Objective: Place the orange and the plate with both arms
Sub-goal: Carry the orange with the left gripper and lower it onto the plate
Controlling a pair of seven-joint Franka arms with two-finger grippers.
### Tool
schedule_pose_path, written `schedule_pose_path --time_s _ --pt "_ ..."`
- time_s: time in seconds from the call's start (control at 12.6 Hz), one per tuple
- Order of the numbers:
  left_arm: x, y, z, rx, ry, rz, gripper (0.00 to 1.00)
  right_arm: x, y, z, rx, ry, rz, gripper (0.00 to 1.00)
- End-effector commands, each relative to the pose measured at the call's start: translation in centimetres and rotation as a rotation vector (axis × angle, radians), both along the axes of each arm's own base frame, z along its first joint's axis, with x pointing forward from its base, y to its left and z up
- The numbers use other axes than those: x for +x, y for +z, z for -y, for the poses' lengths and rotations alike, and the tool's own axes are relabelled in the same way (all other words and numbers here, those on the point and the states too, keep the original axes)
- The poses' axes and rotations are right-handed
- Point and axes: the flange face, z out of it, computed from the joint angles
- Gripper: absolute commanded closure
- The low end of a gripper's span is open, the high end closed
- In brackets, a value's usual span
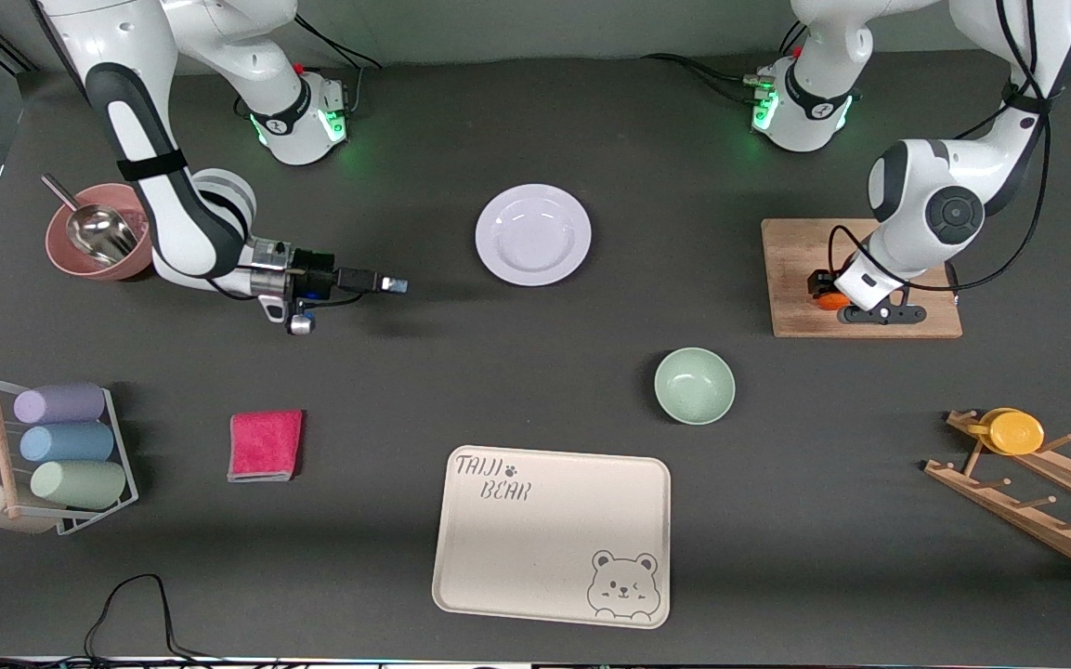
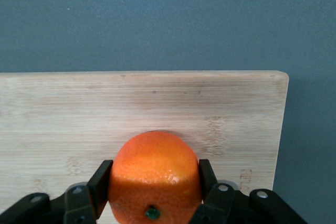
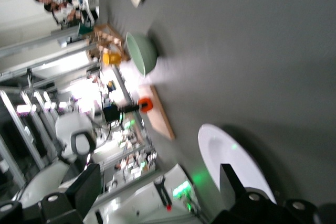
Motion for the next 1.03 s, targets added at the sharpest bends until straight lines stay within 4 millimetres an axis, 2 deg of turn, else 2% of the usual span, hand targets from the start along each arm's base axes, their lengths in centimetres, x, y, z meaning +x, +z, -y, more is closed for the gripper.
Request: schedule_pose_path --time_s 0.0,0.08,0.16,0.32,0.4,0.48,0.56,0.72,0.88,0.96 --pt "0.6 5.5 0.4 0.045 -0.008 -0.033 1.0 -2.8 -0.1 -1.7 0.026 0.062 0.105 0.0" --pt "1.2 9.0 1.6 0.065 -0.008 -0.064 1.0 -4.0 -0.9 -2.5 0.046 0.067 0.167 0.0" --pt "1.8 12.5 3.5 0.084 0.002 -0.089 1.0 -5.2 -1.9 -2.4 0.052 0.061 0.199 0.0" --pt "1.9 17.8 9.8 0.035 0.073 -0.118 1.0 -7.0 -3.5 -2.1 0.052 0.047 0.185 0.0" --pt "1.4 19.3 13.1 0.018 0.116 -0.116 1.0 -8.0 -4.4 -2.7 0.064 0.004 0.154 0.0" --pt "0.2 19.9 17.2 0.011 0.144 -0.108 1.0 -8.8 -5.1 -4.1 0.073 -0.011 0.184 0.0" --pt "-1.4 20.5 22.0 -0.005 0.174 -0.098 1.0 -9.4 -6.2 -4.4 0.069 -0.027 0.222 0.0" --pt "-5.8 21.2 31.6 -0.067 0.229 -0.056 1.0 -10.4 -8.2 -4.9 0.054 -0.036 0.267 0.0" --pt "-11.1 19.6 40.4 -0.102 0.261 -0.016 1.0 -11.0 -9.0 -5.5 0.068 -0.037 0.269 0.0" --pt "-13.5 18.0 44.7 -0.105 0.265 -0.03 1.0 -11.2 -9.2 -5.4 0.065 -0.039 0.264 0.0"
